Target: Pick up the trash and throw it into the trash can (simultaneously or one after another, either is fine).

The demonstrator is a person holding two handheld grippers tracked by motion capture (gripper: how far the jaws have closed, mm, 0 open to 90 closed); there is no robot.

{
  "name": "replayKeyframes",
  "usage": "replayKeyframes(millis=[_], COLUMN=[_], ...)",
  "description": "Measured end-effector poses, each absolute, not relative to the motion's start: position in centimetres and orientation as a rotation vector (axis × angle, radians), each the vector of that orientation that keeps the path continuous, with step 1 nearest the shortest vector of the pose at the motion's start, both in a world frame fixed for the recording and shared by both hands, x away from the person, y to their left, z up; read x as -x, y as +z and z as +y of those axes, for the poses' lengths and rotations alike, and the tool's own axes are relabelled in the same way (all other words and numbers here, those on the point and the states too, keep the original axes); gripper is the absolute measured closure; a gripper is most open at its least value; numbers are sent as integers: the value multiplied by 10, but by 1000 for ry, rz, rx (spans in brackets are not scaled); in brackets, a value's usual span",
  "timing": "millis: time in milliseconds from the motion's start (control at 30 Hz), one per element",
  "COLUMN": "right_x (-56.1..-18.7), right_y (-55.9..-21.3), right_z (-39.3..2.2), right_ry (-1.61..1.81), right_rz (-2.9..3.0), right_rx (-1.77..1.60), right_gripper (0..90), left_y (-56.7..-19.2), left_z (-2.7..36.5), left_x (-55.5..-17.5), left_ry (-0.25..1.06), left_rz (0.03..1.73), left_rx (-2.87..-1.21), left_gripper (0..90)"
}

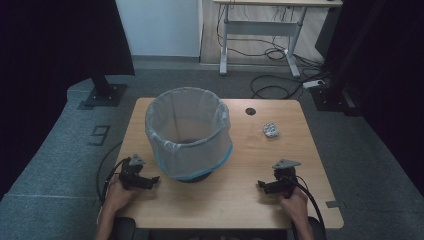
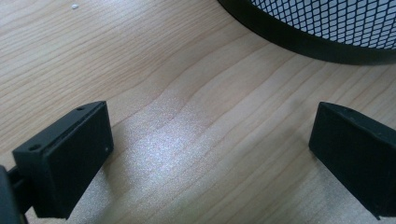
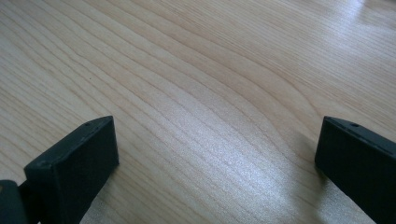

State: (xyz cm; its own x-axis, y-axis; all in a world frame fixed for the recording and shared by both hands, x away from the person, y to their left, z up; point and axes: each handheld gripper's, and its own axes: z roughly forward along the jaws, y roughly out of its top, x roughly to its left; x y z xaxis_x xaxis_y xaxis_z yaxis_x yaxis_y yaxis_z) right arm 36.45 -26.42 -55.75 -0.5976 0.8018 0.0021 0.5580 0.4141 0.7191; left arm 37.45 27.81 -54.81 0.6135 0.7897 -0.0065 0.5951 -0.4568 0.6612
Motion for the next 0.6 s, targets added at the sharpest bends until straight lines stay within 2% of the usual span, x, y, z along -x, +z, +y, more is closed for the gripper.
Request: replayKeyframes(millis=[600], right_x=[-367], right_y=[-557], right_z=[-263], right_ry=[992], right_rz=[2331], right_rx=[-1174], right_gripper=[0], left_y=[-548], left_z=[278], left_x=[-375], left_ry=[404], left_rz=[1089], left_rx=[-2205], left_gripper=[0])
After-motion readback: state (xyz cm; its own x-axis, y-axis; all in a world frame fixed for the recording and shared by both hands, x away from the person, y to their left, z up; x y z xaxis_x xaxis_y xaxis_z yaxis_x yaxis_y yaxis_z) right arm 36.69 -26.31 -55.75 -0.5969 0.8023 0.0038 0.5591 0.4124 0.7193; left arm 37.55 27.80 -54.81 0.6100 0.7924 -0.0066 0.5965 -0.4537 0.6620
